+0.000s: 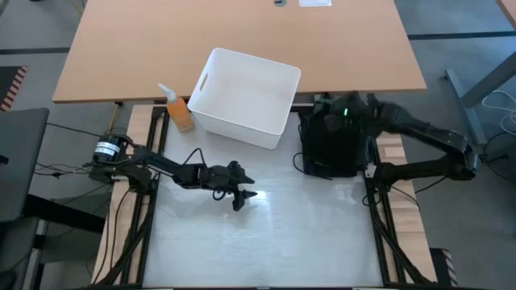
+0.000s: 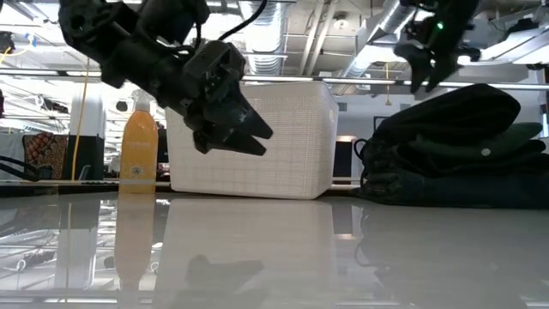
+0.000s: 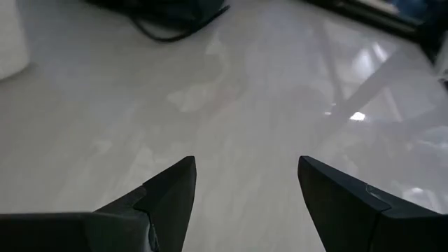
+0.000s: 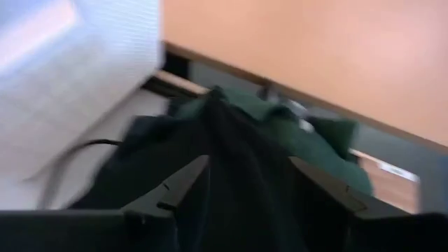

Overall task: Fold laundry
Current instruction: Stack the black shirt on top of the green polo

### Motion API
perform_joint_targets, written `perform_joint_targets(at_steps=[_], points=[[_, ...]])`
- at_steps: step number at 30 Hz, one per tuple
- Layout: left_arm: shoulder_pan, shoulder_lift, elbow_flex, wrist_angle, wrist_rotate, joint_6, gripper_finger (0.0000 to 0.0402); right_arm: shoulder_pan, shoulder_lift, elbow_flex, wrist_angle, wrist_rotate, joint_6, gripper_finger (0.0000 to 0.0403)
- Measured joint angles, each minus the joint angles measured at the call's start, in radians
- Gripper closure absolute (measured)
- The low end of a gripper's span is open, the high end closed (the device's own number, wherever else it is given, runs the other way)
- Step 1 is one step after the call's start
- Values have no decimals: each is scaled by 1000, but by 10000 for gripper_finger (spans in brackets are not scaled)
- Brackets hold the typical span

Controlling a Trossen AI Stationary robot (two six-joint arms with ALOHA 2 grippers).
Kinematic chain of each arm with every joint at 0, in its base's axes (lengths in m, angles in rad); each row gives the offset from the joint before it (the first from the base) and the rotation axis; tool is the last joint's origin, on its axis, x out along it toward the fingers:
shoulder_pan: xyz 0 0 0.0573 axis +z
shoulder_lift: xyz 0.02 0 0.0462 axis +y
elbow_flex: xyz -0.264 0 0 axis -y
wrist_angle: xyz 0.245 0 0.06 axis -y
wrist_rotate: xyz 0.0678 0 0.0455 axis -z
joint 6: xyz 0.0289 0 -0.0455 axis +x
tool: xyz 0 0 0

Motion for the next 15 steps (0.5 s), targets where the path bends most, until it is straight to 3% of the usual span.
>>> perform_joint_targets(at_steps=[2, 7, 15], points=[[21, 28, 0, 58, 59, 17, 160, 60, -31, -77, -10, 109, 99, 196], [87, 92, 0, 159, 215, 3, 160, 127, -71, -187, -87, 129, 301, 215], [185, 110, 1, 182, 343, -29, 160, 163, -70, -139, -285, 281, 449, 238]])
